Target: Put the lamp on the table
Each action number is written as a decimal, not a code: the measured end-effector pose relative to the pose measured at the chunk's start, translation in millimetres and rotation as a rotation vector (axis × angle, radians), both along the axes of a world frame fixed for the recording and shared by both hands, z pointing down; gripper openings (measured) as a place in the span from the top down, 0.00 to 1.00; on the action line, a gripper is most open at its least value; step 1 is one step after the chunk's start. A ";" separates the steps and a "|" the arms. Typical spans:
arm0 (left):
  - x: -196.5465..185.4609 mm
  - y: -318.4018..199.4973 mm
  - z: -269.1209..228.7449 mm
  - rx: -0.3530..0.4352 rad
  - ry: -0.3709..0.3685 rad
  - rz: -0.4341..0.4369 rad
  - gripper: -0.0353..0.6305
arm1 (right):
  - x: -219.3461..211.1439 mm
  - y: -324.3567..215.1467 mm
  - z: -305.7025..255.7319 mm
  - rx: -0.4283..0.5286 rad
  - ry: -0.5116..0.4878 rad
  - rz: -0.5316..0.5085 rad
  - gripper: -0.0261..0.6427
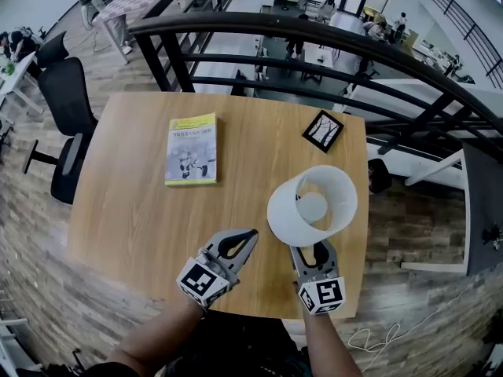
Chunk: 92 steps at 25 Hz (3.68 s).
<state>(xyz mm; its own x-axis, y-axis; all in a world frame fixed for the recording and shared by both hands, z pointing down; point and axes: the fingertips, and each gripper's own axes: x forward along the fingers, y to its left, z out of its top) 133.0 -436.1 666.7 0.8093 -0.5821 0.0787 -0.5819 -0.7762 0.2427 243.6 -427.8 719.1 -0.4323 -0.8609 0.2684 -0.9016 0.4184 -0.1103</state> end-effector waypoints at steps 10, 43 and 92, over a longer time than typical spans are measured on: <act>2.5 38.7 -81.0 0.101 0.015 -0.023 0.94 | 3.0 59.3 -68.0 0.012 0.063 -0.023 0.71; -8.9 118.2 -214.0 0.238 0.086 0.007 0.94 | -49.7 112.9 -231.4 0.167 0.034 -0.078 0.94; -117.4 411.7 -255.7 0.266 0.164 0.097 0.94 | -177.5 410.7 -301.4 0.249 0.014 -0.006 0.94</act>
<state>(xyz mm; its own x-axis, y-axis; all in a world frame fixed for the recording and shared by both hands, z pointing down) 15.6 -24.5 411.0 0.8515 -0.4841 -0.2015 -0.4719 -0.8750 0.1079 66.1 -17.1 417.7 -0.4353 -0.8986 0.0547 -0.8997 0.4364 0.0097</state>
